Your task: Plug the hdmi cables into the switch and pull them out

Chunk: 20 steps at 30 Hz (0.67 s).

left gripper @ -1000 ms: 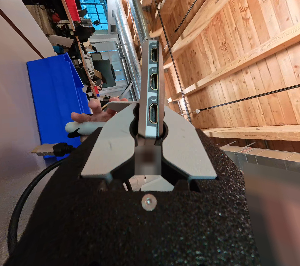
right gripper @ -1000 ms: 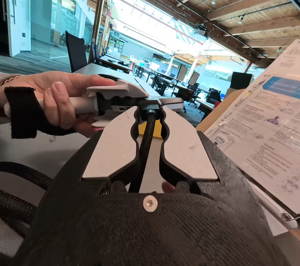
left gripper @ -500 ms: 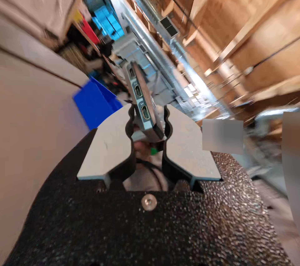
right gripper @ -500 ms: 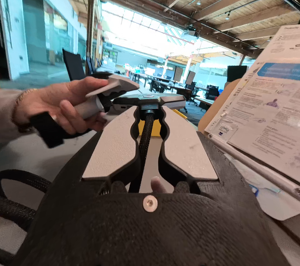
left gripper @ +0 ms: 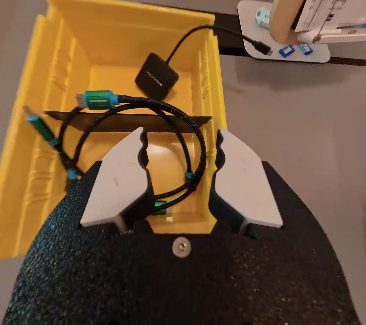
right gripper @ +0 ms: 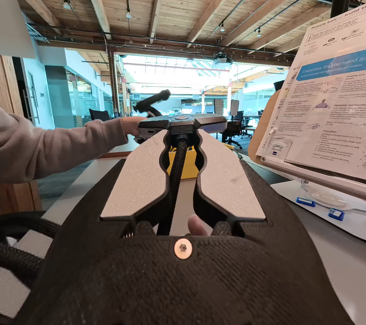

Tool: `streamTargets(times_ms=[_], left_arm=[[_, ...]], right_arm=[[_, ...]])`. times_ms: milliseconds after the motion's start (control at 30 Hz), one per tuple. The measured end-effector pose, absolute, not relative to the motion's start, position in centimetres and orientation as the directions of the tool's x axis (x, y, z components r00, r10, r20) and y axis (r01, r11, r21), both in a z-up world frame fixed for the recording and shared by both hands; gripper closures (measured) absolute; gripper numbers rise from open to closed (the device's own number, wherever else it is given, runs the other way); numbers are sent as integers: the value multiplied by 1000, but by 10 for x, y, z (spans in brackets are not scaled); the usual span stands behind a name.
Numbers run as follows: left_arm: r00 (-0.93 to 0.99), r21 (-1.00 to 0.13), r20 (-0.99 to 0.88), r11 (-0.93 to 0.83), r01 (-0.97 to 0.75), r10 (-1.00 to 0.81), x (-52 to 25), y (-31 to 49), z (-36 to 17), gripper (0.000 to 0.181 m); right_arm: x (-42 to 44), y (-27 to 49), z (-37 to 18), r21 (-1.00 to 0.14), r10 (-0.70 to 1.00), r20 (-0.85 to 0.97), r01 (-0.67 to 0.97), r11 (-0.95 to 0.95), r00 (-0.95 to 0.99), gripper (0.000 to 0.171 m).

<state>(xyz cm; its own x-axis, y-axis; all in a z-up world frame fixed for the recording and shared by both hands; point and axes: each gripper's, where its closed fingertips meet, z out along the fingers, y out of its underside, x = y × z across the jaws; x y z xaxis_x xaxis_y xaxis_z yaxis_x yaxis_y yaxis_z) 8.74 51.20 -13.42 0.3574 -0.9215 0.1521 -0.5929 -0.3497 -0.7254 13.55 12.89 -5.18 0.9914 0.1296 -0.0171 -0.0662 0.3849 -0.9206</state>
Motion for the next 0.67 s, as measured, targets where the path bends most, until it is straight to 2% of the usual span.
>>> streamTargets(times_ms=[100, 167, 267, 333, 367, 400, 533, 667], left_arm=[[386, -654, 246, -446, -611, -889, 99, 513, -161, 122], [410, -648, 272, -481, -591, -871, 106, 516, -166, 130], [410, -618, 245, -467, -632, -879, 108, 514, -179, 135], [386, -606, 248, -453, -654, -889, 109, 508, -183, 146], [370, -618, 254, -444, -649, -894, 110, 507, -180, 163], [357, -636, 259, -437, -636, -897, 110, 506, -174, 166], [316, -693, 257, -402, -598, -913, 95, 502, -141, 166], [190, -754, 238, -304, -583, -953, 74, 485, -100, 167]], right_arm=[[137, 129, -55, -928, 118, -12, -55, 369, 993, 148], [138, 127, -54, -921, 122, -20, -66, 385, 992, 149], [138, 126, -55, -922, 122, -15, -61, 383, 992, 149], [139, 127, -57, -924, 122, -18, -63, 377, 992, 149], [139, 128, -58, -927, 118, -19, -62, 371, 993, 149], [140, 128, -59, -929, 113, -17, -58, 364, 993, 149], [141, 124, -59, -925, 135, -28, -77, 373, 990, 149], [135, 115, -53, -891, 245, -59, -161, 423, 968, 149]])
